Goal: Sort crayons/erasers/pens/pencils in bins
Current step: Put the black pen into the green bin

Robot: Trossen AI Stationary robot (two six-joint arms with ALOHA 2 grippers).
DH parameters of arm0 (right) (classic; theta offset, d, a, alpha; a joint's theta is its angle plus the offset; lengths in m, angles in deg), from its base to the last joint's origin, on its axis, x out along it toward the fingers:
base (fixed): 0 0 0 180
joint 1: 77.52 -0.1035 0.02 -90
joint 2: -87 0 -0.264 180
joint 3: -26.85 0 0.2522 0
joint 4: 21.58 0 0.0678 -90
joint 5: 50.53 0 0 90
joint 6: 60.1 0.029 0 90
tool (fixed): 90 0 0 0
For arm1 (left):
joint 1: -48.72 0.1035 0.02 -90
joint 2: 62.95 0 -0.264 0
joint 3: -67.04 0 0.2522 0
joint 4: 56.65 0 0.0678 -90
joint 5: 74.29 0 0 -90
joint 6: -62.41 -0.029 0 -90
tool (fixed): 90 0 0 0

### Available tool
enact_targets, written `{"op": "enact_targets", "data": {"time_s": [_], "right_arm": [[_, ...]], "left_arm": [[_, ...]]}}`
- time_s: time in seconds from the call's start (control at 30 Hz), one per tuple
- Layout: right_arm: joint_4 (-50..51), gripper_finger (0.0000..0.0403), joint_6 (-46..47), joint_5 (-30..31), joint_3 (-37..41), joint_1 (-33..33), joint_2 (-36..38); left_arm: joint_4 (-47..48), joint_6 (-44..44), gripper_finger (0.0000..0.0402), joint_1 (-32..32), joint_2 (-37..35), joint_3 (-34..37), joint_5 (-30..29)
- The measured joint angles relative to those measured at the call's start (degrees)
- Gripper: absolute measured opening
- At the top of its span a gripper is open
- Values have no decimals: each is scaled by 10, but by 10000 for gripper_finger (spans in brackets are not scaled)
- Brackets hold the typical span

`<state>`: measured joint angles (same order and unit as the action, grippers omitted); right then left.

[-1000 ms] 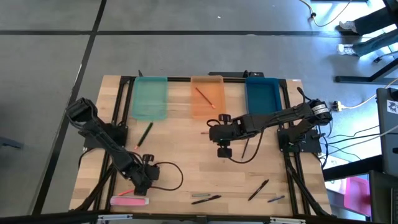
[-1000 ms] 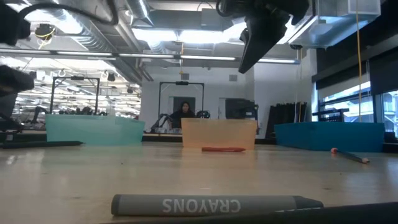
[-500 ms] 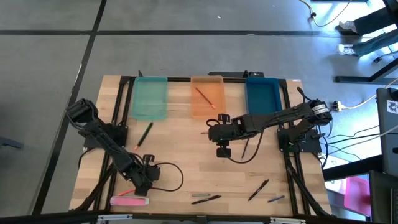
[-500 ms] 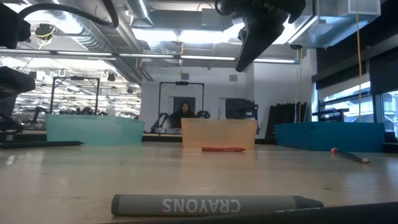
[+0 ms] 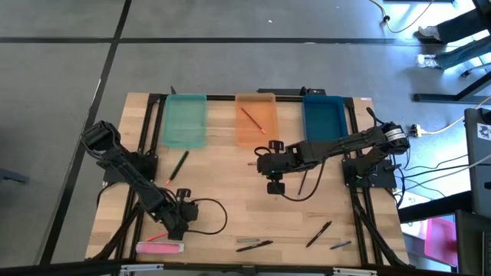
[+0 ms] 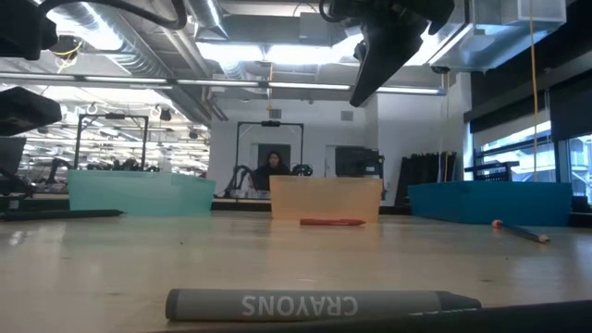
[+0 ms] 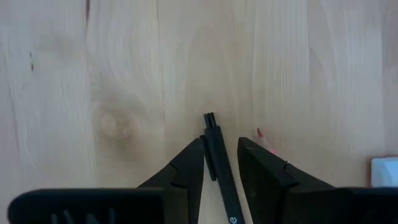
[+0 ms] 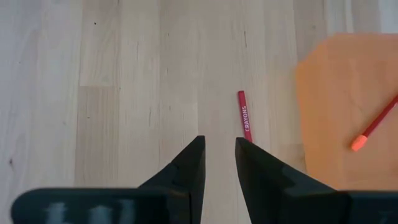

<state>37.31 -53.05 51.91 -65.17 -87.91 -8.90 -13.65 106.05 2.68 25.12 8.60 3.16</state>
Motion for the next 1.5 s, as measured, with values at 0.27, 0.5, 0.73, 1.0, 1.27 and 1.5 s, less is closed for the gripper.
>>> {"op": "enact_targets", "data": {"time_s": [0.27, 0.5, 0.73, 1.0, 1.27, 1.5], "right_arm": [[0, 94, 0, 0, 0, 0, 0], [-4, 94, 0, -4, 0, 0, 0], [-19, 94, -10, -34, 0, 0, 0], [-23, 94, -15, -35, 0, 0, 0], [-22, 94, -15, -35, 0, 0, 0], [-22, 94, -15, -35, 0, 0, 0]], "left_arm": [[-8, 42, 92, 0, 1, 27, 1], [-36, 45, 92, 0, 1, 41, 0], [-50, 68, 92, 0, -2, 56, -4], [-48, 76, 80, 0, -1, 57, -4], [-46, 71, 32, 0, 0, 58, -1], [-46, 70, 18, 0, 0, 58, 0]]}}
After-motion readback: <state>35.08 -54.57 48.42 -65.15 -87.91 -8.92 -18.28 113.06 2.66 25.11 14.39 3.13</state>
